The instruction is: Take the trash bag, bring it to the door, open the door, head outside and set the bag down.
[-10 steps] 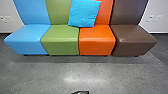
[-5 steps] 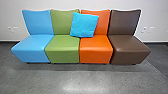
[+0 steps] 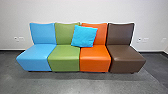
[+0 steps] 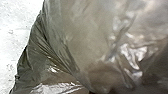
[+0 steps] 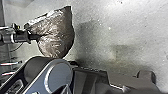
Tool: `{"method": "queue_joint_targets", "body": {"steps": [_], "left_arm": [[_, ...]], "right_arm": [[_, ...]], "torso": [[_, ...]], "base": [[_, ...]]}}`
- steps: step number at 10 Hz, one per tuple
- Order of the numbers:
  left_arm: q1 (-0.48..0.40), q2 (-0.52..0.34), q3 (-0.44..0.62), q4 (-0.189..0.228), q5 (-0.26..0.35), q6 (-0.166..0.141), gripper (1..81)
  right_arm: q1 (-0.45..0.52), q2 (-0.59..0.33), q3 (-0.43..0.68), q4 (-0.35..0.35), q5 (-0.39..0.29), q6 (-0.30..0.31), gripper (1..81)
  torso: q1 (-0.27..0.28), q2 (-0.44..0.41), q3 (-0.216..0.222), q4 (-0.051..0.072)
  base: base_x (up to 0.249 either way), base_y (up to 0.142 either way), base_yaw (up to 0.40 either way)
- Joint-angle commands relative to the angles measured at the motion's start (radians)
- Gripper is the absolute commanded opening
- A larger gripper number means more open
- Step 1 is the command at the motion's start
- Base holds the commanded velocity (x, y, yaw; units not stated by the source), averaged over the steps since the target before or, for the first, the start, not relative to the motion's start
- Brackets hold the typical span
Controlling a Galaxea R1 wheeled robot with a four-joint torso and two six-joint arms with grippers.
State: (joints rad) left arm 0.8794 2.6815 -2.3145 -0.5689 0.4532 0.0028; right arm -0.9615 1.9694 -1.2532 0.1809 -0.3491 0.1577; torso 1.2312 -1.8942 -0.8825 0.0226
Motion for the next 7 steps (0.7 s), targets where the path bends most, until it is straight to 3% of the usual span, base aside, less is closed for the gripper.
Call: {"method": "queue_joint_targets", "body": {"steps": [1, 2, 6, 7], "left_arm": [[-0.087, -0.087, 0.073, -0.008, 0.081, 0.017, 1.0], [-0.076, -0.119, 0.128, -0.008, 0.081, 0.031, 1.0], [0.008, -0.202, 0.185, -0.008, 0.074, 0.125, 1.0], [0.02, -0.216, 0.19, -0.008, 0.073, 0.132, 1.0]], "right_arm": [[0.025, 0.012, -0.024, -0.014, -0.03, -0.004, 81.1], [0.016, 0.021, -0.032, -0.018, -0.03, -0.004, 81.1], [-0.058, 0.055, -0.067, -0.028, 0.021, -0.032, 81.1], [-0.07, 0.076, -0.09, -0.029, 0.021, -0.033, 81.1]], "torso": [[-0.064, 0.098, 0.094, 0.0], [-0.087, 0.134, 0.032, 0.0], [-0.169, 0.258, 0.065, 0.0], [-0.192, 0.295, 0.093, 0.0]], "base": [[0.0, 0.0, 0.0], [0.0, 0.0, 0.0], [0.0, 0.0, 0.0], [0.0, 0.0, 0.0]]}}
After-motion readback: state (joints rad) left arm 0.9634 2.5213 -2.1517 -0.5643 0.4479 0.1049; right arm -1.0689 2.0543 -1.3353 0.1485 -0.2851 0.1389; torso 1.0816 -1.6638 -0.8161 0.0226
